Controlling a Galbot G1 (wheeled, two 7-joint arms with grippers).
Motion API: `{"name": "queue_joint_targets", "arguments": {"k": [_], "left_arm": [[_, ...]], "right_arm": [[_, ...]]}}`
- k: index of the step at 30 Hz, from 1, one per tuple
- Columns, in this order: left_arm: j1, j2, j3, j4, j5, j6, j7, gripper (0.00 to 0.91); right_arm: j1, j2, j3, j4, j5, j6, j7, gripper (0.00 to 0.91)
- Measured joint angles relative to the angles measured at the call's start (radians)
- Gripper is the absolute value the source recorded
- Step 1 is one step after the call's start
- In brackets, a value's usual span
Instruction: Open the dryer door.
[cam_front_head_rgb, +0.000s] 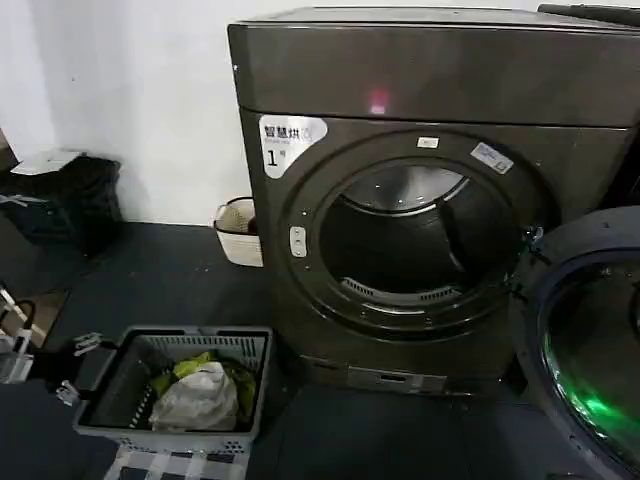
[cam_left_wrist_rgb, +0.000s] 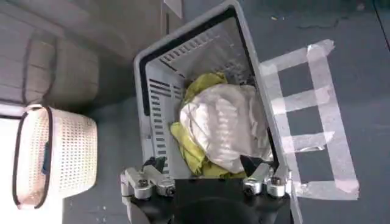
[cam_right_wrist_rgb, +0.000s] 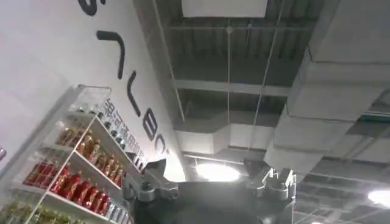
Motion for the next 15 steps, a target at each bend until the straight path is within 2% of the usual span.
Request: {"name": "queue_joint_targets", "arguments": {"k": [15], "left_arm": [[-0.001, 0.001, -0.014, -0.004, -0.002, 0.018, 0.01, 0.907]], "right_arm": [[0.003, 0.004, -0.004, 0.007, -0.001, 0.0, -0.003, 0.907]]}}
